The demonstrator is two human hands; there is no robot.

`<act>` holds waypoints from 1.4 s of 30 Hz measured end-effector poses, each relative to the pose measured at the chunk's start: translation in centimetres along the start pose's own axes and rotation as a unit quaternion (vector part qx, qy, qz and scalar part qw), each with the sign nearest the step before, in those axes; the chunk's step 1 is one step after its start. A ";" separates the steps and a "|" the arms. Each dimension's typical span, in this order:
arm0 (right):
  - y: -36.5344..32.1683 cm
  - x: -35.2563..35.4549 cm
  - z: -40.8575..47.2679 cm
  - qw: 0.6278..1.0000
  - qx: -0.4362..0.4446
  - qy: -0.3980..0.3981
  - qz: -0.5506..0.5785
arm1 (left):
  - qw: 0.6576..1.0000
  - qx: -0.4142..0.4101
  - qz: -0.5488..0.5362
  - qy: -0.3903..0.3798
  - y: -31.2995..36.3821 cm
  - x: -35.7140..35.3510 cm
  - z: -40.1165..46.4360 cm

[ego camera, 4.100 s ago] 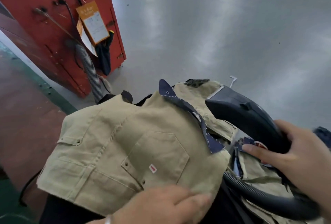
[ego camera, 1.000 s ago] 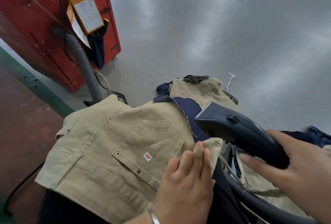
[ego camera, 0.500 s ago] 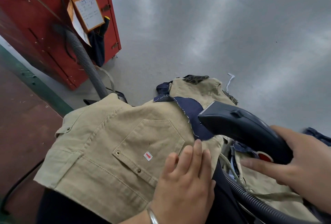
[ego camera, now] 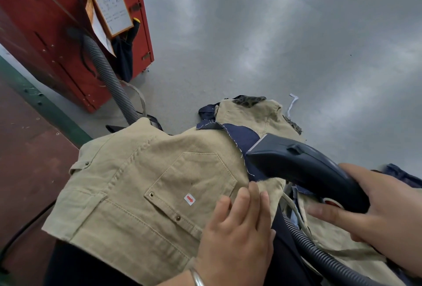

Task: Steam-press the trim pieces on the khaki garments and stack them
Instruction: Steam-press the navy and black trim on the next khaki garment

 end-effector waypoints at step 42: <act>-6.7 1.0 6.5 0.966 0.068 -0.032 -0.247 | 0.981 0.019 -0.165 -0.100 -0.8 0.2 1.0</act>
Point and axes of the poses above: each hand's wrist, its own z-axis towards the middle knuckle, its own x-axis out of the back of the hand, y = z × x, the point moved 3 cm from there along z, towards the middle knuckle, and after that the axes turned 7 degrees about -z, right-handed, at the moved point
